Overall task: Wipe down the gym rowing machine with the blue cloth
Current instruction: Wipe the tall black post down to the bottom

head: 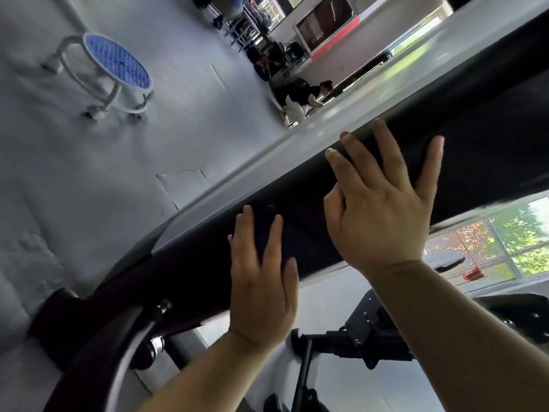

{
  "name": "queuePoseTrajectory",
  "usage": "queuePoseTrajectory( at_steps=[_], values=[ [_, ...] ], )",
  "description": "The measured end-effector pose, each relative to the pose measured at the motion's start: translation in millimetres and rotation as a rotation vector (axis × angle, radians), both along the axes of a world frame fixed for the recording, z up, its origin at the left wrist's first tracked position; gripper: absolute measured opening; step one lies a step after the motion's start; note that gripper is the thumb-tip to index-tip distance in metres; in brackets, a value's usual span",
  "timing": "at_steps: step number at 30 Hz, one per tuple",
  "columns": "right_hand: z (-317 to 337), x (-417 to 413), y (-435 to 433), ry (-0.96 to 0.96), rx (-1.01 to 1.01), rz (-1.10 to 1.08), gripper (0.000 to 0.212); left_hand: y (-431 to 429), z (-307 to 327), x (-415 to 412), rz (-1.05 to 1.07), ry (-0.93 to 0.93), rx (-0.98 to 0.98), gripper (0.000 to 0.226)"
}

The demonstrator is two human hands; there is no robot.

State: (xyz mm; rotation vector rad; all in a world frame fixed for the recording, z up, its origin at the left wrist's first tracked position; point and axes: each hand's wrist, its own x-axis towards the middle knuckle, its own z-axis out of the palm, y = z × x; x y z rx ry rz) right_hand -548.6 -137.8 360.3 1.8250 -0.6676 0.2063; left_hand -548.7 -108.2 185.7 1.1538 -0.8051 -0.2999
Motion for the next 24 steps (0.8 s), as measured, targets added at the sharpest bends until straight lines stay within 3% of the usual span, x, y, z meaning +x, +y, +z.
queuePoseTrajectory(
  at_steps=[2,4,9,12,17,21,24],
  values=[
    [-4.6,-0.1,0.9,0.033,0.017,-0.003,0.048,-8.7,-4.5,5.1,0.035,-0.09,-0.028,0.051],
    [-6.4,-0.4,1.7,0.043,0.03,-0.019,0.047,-8.2,-36.8,5.0,0.037,-0.068,0.048,0.05],
    [-15.2,2.0,3.2,0.059,0.071,-0.042,0.041,9.9,-123.8,3.0,0.01,0.226,0.379,0.056],
    [-21.8,4.5,2.8,0.053,0.061,-0.013,0.039,6.7,-105.8,4.8,-0.002,0.354,0.381,0.057],
    [-24.8,3.2,-1.2,0.062,0.035,0.018,0.038,2.9,-68.1,17.6,-0.082,0.111,0.139,0.055],
    [-21.0,2.4,3.3,-0.004,0.121,0.045,0.038,-6.5,-31.5,41.2,-0.109,0.237,0.158,0.057],
    [-6.7,-0.1,10.0,-0.044,0.25,0.094,0.039,-12.4,1.5,56.6,-0.169,0.185,0.131,0.052]
  ],
)
